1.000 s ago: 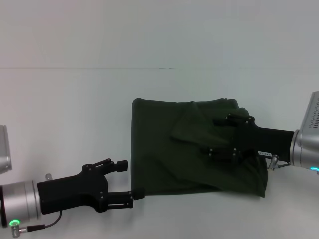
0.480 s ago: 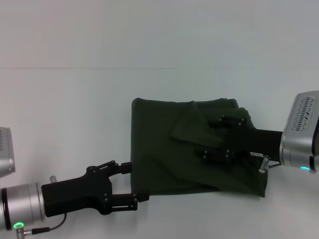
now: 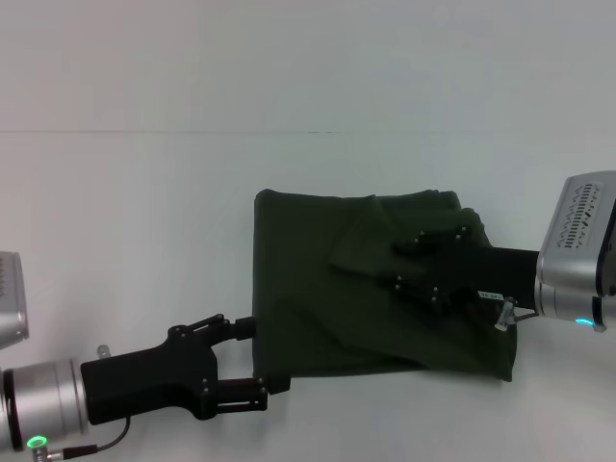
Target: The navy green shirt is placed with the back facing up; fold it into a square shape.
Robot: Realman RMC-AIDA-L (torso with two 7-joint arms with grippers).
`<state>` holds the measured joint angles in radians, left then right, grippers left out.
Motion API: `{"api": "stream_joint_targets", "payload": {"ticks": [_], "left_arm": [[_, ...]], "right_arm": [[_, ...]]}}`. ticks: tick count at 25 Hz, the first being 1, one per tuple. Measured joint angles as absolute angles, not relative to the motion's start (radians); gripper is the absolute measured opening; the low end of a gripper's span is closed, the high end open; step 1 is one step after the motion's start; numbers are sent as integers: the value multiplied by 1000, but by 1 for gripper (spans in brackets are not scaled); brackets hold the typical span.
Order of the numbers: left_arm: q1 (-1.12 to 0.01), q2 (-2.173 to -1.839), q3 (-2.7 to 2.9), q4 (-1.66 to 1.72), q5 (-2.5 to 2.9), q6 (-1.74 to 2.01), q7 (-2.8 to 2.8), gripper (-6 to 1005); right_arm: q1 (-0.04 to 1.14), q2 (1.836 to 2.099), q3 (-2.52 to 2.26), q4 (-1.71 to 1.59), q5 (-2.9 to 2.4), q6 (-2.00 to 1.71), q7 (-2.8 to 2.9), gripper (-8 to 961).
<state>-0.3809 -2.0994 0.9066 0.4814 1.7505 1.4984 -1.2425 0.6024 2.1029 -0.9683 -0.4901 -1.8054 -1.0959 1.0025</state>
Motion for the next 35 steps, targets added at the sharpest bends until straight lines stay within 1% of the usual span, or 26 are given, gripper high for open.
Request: {"api": "stream_joint_targets", "payload": {"ticks": [4, 10, 15, 21, 29, 35], "left_arm": [[-380, -2100, 907, 480, 1750, 1507, -1242, 949], [-380, -2105, 907, 480, 1750, 1508, -1242, 949], [-380, -2106, 907, 481, 1750, 1508, -1242, 949], [-380, -2107, 905, 482, 1750, 1509, -1242, 949], [-380, -2109, 898, 480, 1750, 1511, -1242, 949], [-380, -2109, 896, 480, 1750, 1511, -1242, 949]], "right_arm": [[603, 2103, -969, -490, -1805, -1096, 1006, 528], [603, 2103, -969, -489, -1805, -1096, 1008, 272], [603, 2103, -968, -490, -1805, -1096, 1031, 40], [592, 2097, -957, -505, -1754, -1069, 1097, -2], [572, 2094, -982, -556, -1750, -1089, 1131, -1], [570, 2091, -1082, -595, -1754, -1090, 1116, 87]]}}
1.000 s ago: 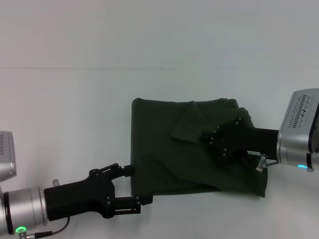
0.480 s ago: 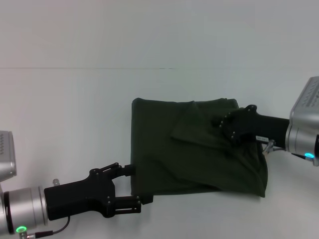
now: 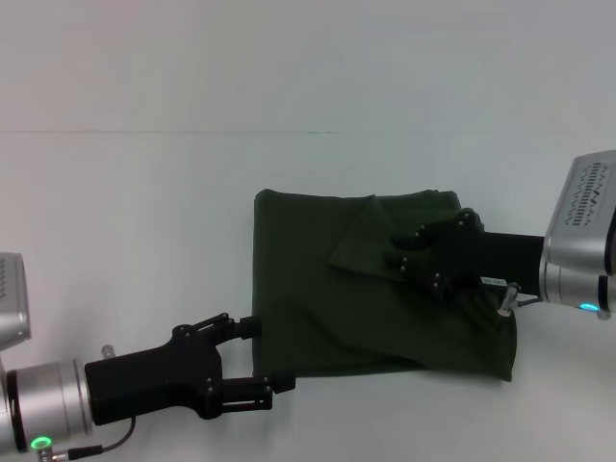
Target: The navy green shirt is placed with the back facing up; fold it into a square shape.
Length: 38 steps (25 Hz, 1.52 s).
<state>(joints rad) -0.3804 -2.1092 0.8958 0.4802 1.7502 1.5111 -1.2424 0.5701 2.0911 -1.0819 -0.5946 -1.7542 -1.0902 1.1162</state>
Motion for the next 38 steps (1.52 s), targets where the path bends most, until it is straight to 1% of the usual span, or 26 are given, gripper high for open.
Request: {"api": "stream_joint_targets", "payload": {"ticks": [5, 10, 15, 29, 38], "left_arm": [[-380, -2109, 895, 483, 1750, 1511, -1242, 949], [-380, -2110, 894, 484, 1750, 1512, -1242, 949], [-380, -2111, 894, 483, 1750, 1512, -1242, 949], [-380, -2111, 894, 482, 1750, 1519, -1242, 948], [-380, -2111, 894, 482, 1749, 1520, -1243, 948]], "right_arm": [[570, 2091, -1118, -613, -1767, -1082, 1115, 160], [572, 2093, -1124, -614, -1783, -1068, 1115, 393], [572, 2094, -1124, -612, -1783, -1063, 1115, 587], [576, 2099, -1180, -607, -1776, -983, 1122, 580], [581, 2100, -1180, -600, -1777, -981, 1123, 552]]}}
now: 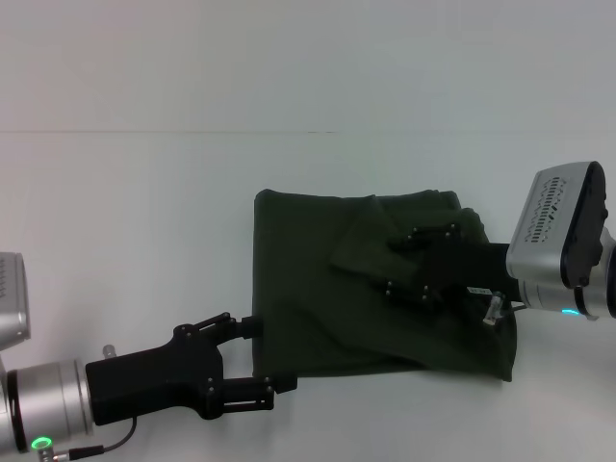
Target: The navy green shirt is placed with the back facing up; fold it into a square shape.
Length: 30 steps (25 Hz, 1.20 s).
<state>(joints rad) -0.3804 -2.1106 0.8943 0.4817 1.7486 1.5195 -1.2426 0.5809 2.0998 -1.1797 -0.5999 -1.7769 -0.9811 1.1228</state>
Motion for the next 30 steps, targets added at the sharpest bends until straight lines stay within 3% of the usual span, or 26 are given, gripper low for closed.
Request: {"api": "stream_joint_targets", "payload": {"ticks": [7, 13, 21, 30], "left_arm": [[-380, -2111, 894, 481, 1749, 1520, -1243, 948], [-380, -2113, 894, 480, 1749, 1520, -1242, 948], [-380, -2114, 894, 480, 1749, 1522, -1242, 948], [-378, -2114, 894, 477, 1749, 1528, -1242, 948]], "right_arm": [[581, 2098, -1198, -604, -1780, -975, 1131, 530], [581, 2097, -1203, -607, -1782, -970, 1150, 281], [581, 2097, -1203, -607, -1783, -953, 1178, 46], [577, 2095, -1169, -608, -1771, -924, 1252, 12]]}}
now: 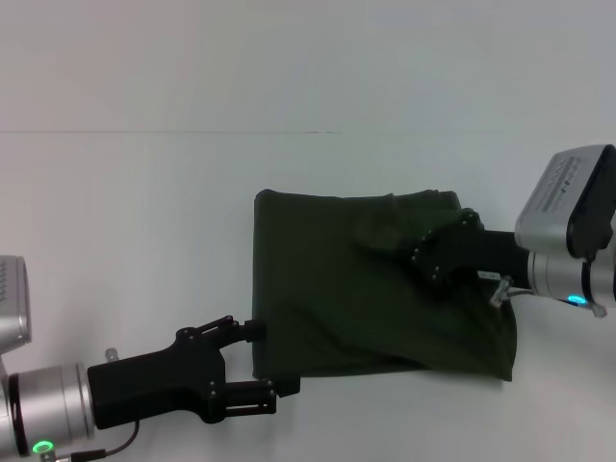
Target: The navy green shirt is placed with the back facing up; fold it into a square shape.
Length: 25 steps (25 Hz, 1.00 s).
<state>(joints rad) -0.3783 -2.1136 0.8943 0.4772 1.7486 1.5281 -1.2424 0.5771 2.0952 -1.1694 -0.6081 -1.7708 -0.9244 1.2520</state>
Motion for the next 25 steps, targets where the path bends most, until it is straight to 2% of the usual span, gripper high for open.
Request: {"api": "stream_joint_targets", "payload": {"ticks": [25], "left_arm": [[-369, -2117, 894, 480, 1749, 1537, -1242, 949]], "right_arm": [[560, 2093, -910, -530, -1716, -898, 1370, 10]]}}
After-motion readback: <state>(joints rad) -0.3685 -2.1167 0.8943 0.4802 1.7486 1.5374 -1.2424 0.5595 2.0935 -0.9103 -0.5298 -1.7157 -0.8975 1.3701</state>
